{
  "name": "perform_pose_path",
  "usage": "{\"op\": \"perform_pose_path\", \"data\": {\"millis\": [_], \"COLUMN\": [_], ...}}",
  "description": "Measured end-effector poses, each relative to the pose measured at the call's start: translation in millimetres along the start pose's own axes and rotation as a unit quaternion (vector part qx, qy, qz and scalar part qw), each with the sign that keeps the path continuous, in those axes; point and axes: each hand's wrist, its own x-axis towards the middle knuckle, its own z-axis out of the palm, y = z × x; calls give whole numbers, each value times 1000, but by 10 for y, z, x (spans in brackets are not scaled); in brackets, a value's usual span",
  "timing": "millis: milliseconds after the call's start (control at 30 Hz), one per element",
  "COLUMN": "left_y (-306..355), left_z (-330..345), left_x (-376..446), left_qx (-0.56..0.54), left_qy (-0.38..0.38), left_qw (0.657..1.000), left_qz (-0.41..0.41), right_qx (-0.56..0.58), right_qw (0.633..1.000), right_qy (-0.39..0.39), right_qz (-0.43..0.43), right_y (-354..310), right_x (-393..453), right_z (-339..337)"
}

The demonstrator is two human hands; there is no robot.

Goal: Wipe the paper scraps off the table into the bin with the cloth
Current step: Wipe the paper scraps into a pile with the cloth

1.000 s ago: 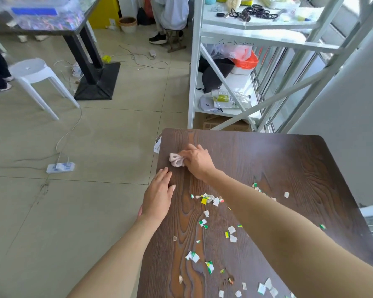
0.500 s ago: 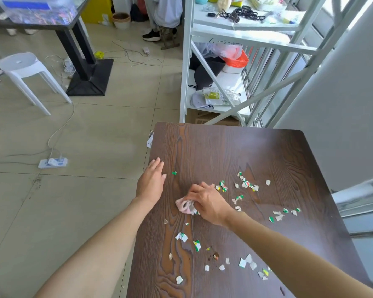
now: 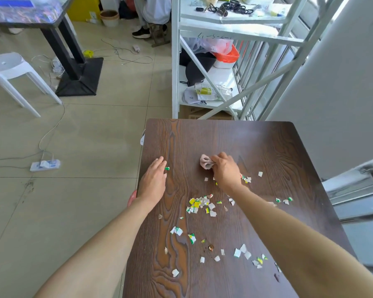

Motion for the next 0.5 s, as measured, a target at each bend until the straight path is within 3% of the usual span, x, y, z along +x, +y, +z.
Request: {"op": "perform_pose_path", "data": {"millis": [333, 500], "left_y": [-13, -12], "left_z": [-66, -116], "left_x": [10, 7], "left_qx": [-7, -9], "left_qy": [-23, -31], "left_qw": [1000, 999], "left_qz": [-2, 2], "right_qx": [41, 84], "right_qw": [989, 989], "right_qy": [-46, -46], "right_qz": [-134, -116], "right_y": [-411, -279], "right_x": [-854, -671], "right_z": [210, -7]}}
